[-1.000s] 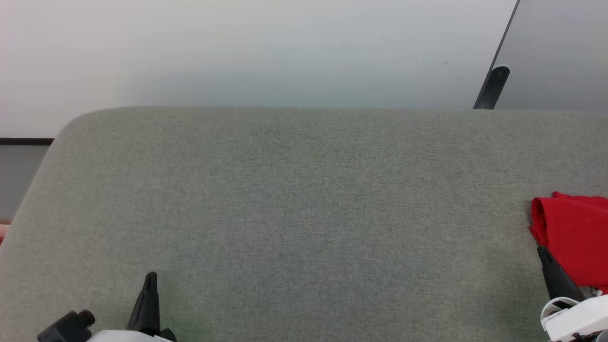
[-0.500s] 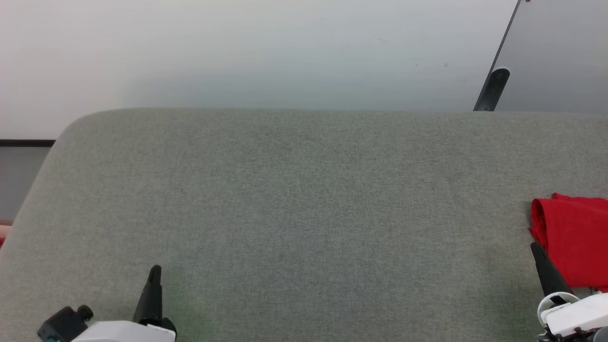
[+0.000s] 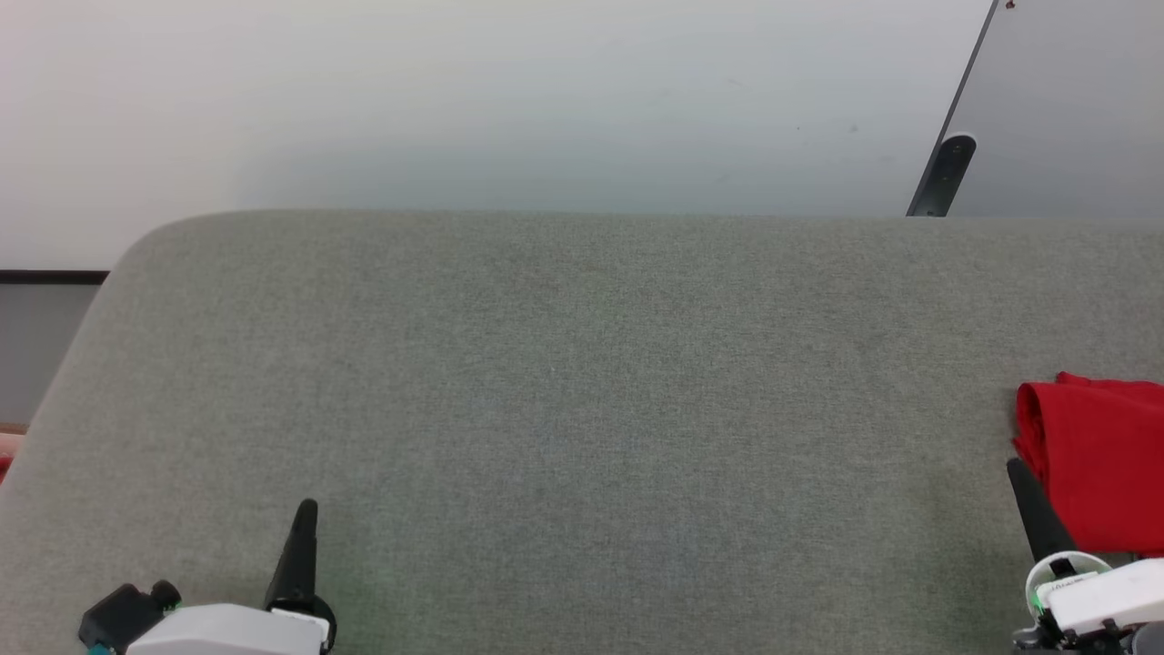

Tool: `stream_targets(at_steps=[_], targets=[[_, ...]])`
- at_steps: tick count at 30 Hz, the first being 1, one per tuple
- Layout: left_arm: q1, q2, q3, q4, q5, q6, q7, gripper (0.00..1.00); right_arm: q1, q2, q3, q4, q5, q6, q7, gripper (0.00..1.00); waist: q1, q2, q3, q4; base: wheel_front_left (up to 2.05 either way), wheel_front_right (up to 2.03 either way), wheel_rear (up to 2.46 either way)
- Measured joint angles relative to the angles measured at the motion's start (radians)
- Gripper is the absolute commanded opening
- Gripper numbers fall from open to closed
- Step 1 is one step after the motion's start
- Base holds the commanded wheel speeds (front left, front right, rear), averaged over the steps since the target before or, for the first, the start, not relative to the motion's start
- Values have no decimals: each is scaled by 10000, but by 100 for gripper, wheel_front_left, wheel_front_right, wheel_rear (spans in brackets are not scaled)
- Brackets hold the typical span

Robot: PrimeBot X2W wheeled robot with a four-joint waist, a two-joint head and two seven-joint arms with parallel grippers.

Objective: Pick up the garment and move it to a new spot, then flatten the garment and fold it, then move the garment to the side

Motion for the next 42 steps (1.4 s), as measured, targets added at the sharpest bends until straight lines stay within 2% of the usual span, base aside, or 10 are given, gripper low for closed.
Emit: stream_targets(at_steps=[42], targets=[[-726,-500,416,435,-3185,-385,1034,0,-435,575,-10,512,3315,-4,-73,0,0,0,-171,45,0,0,0]])
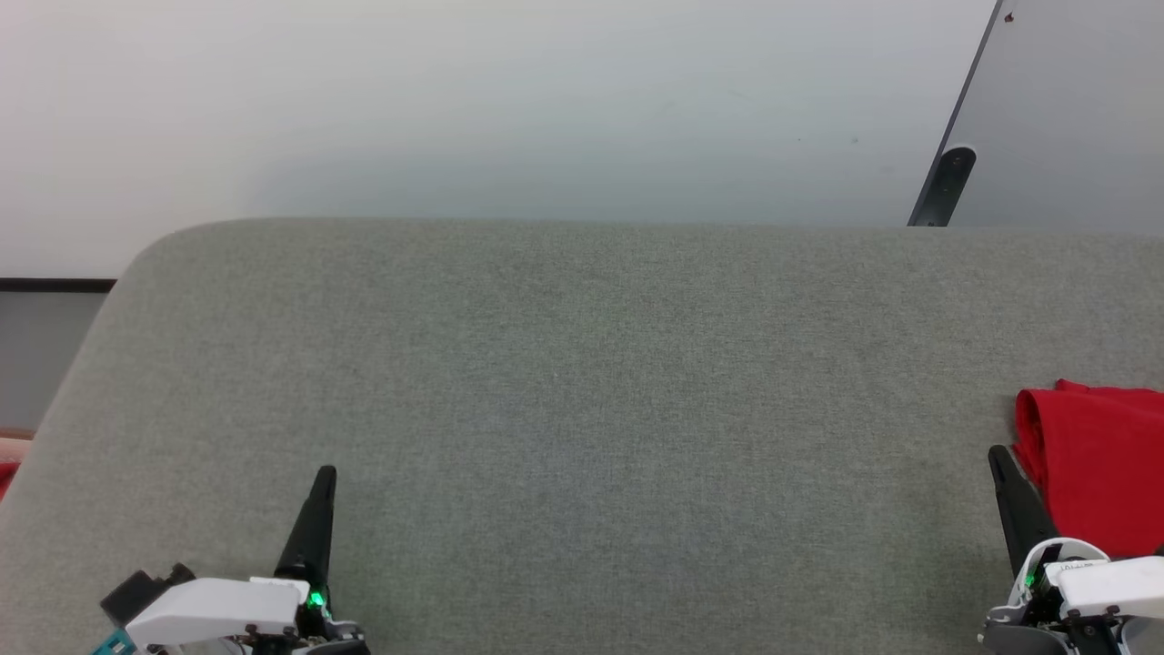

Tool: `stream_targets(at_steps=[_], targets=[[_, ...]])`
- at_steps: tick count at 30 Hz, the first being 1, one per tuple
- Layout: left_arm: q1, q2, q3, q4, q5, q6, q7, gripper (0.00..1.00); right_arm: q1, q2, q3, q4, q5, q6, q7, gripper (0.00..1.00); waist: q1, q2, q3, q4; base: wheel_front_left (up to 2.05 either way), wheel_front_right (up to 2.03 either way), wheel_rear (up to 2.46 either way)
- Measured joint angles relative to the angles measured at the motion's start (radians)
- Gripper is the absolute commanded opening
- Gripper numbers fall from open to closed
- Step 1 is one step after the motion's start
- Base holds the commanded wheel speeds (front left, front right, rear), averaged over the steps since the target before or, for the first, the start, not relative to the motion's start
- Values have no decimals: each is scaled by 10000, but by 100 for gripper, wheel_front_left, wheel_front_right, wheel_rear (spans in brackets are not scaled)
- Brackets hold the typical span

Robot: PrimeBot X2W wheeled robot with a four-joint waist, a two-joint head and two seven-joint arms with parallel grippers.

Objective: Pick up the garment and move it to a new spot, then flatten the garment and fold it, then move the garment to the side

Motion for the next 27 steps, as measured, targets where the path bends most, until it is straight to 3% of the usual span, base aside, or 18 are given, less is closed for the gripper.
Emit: stream_targets(at_steps=[27], targets=[[-289,-219,182,194,-1499,-184,451,0,-145,268,-2,247,1501,0,-4,0,1,0,-103,27,0,0,0]])
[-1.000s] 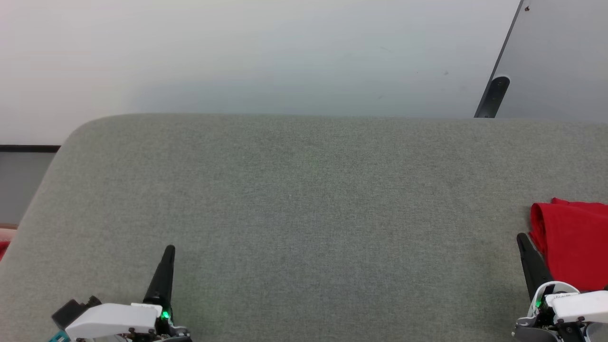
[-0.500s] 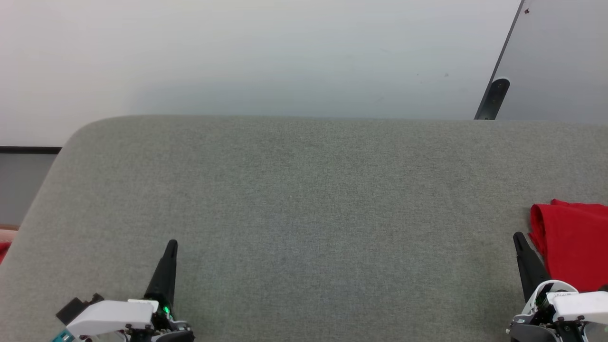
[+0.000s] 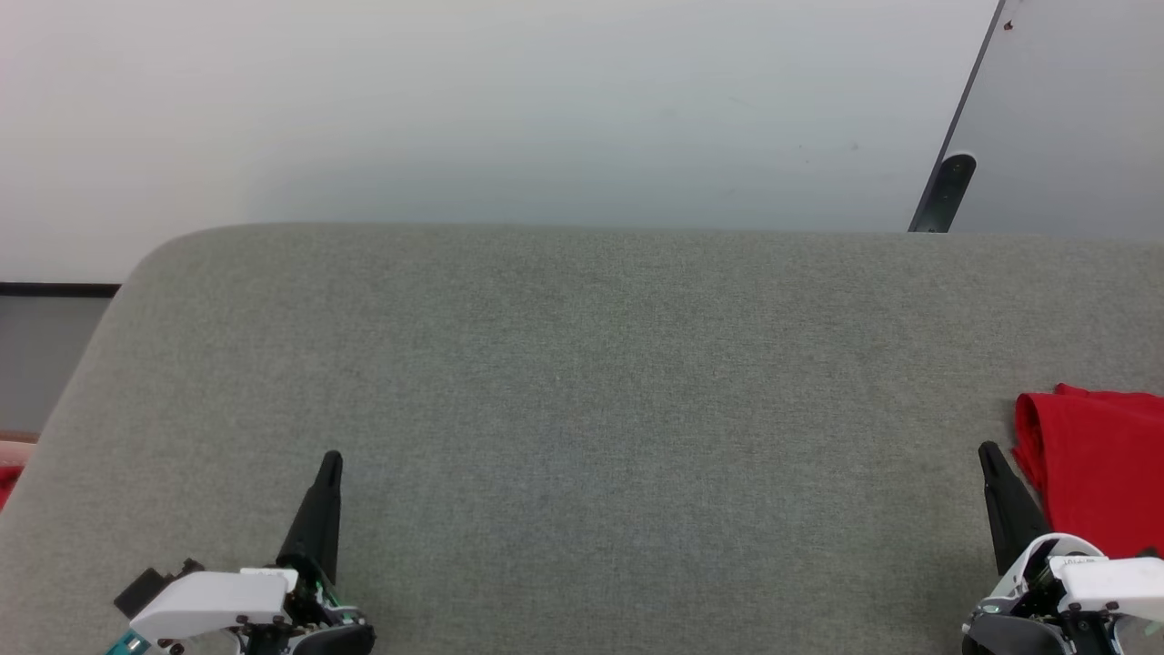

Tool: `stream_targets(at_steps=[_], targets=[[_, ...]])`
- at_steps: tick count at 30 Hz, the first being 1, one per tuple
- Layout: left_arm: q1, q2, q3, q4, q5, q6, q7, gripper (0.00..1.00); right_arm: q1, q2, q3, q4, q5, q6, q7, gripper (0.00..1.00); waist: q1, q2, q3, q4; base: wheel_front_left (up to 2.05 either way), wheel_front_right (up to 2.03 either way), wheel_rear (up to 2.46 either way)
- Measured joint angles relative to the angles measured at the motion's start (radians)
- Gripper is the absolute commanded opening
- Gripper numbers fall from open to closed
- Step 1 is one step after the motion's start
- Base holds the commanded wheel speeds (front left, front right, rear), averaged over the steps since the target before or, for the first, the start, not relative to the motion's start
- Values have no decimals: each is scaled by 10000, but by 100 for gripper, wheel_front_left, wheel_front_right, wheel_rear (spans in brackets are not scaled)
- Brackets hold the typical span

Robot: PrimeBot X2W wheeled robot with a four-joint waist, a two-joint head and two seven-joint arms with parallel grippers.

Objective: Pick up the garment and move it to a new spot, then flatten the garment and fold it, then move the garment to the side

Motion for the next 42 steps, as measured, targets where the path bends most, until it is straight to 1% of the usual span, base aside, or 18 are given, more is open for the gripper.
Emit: stream_targets(at_steps=[42], targets=[[-6,-8,2,2,0,-2,0,0,-60,4,0,2,0,0,0,0,0,0,0,0,0,0,0]])
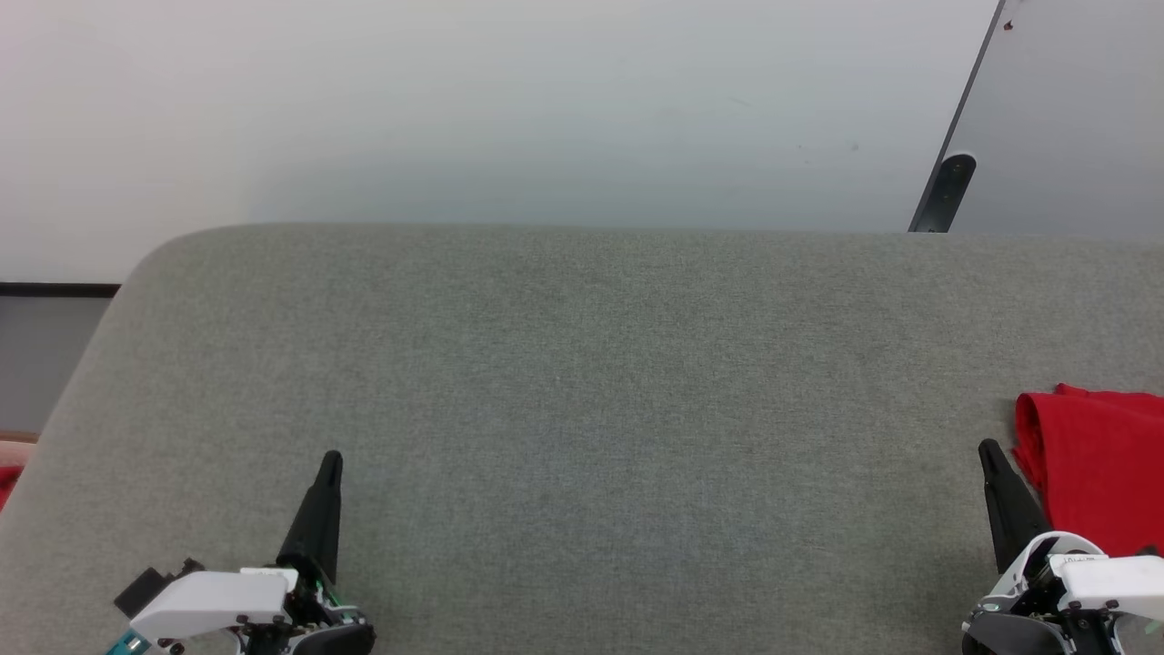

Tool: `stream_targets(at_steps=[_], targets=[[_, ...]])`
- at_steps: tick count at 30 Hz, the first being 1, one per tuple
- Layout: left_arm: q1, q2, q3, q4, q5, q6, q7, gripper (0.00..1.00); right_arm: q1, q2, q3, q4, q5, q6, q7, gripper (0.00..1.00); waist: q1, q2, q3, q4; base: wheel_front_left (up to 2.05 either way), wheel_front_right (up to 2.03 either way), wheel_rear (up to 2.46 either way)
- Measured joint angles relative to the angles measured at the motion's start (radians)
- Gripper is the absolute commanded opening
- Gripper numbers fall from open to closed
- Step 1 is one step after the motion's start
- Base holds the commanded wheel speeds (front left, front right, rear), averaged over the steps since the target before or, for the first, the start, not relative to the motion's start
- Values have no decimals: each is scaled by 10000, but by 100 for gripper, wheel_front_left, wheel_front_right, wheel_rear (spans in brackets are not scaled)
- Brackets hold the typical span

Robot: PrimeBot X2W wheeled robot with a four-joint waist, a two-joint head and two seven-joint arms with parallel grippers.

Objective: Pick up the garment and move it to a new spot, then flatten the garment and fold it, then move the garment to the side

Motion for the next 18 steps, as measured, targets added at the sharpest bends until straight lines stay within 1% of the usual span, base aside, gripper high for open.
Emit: stream_targets(at_steps=[18], targets=[[-1,-2,2,0,0,0,0,0,0,0,0,0,0,0,0,0,0,0,0,0,0,0,0]])
